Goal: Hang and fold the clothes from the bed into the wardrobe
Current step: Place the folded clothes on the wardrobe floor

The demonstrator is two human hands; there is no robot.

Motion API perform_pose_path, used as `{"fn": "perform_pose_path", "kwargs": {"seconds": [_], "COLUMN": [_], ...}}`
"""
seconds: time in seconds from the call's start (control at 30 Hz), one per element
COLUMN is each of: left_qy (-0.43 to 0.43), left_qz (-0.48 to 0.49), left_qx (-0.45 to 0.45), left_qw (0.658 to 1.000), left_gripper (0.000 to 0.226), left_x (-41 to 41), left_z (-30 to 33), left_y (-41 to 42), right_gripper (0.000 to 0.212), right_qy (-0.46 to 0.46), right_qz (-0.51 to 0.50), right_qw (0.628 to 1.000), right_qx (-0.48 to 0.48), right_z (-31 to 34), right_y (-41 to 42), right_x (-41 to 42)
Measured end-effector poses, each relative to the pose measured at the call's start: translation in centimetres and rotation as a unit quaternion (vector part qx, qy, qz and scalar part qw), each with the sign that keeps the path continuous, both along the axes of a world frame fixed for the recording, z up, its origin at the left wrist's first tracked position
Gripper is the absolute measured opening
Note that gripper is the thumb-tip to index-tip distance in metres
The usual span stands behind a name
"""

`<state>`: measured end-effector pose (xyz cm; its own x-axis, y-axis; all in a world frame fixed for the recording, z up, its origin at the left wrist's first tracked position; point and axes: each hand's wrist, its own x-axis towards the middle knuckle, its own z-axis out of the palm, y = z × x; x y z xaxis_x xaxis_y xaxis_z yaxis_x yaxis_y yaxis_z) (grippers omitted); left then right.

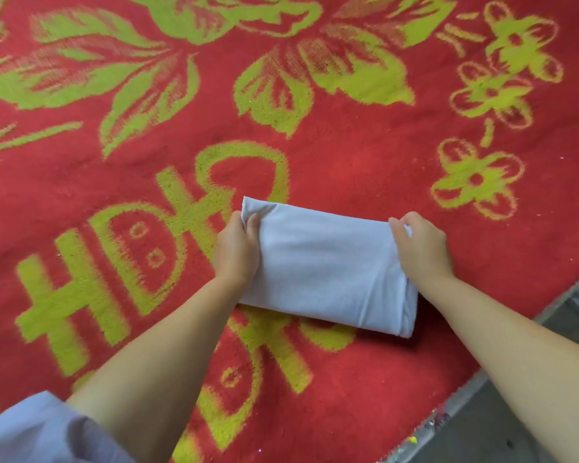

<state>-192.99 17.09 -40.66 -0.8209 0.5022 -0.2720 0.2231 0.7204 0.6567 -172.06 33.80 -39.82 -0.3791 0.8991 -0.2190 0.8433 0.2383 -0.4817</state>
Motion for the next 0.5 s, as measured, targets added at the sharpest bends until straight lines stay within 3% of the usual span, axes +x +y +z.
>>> {"fn": "perform_pose_path", "kwargs": {"seconds": [0.13,0.2,0.23,0.3,0.37,0.4,0.43,0.5], "left_qy": [0.043,0.049,0.111,0.257,0.31,0.312,0.306,0.281], "left_qz": [0.029,0.044,-0.001,-0.211,-0.44,-0.509,-0.547,-0.545], "left_qx": [-0.061,-0.053,-0.032,0.006,0.005,-0.016,-0.049,-0.139], "left_qw": [0.997,0.996,0.993,0.943,0.843,0.802,0.778,0.778], "left_gripper": [0.03,0.045,0.054,0.067,0.08,0.088,0.095,0.097], "left_x": [0.6,0.8,0.9,1.6,3.3,4.1,4.7,5.6], "left_z": [-0.3,0.2,0.3,0.3,-0.6,-1.0,-1.5,-1.5], "left_y": [0.4,0.0,-0.5,-2.1,-4.2,-5.1,-5.6,-5.5], "right_gripper": [0.025,0.035,0.045,0.063,0.083,0.096,0.109,0.125], "right_qy": [-0.018,-0.034,-0.034,-0.046,-0.112,-0.155,-0.204,-0.259], "right_qz": [-0.045,-0.046,0.001,0.177,0.332,0.371,0.383,0.346], "right_qw": [0.999,0.997,0.994,0.969,0.918,0.9,0.892,0.899], "right_qx": [-0.008,0.059,0.106,0.168,0.183,0.167,0.124,0.074], "right_z": [-0.3,0.4,0.9,1.6,1.0,0.6,0.0,-0.4], "right_y": [0.2,-0.6,-1.3,-4.0,-8.0,-9.5,-10.6,-11.2], "right_x": [-0.6,-0.8,-0.7,-0.2,1.1,1.6,2.0,1.5]}}
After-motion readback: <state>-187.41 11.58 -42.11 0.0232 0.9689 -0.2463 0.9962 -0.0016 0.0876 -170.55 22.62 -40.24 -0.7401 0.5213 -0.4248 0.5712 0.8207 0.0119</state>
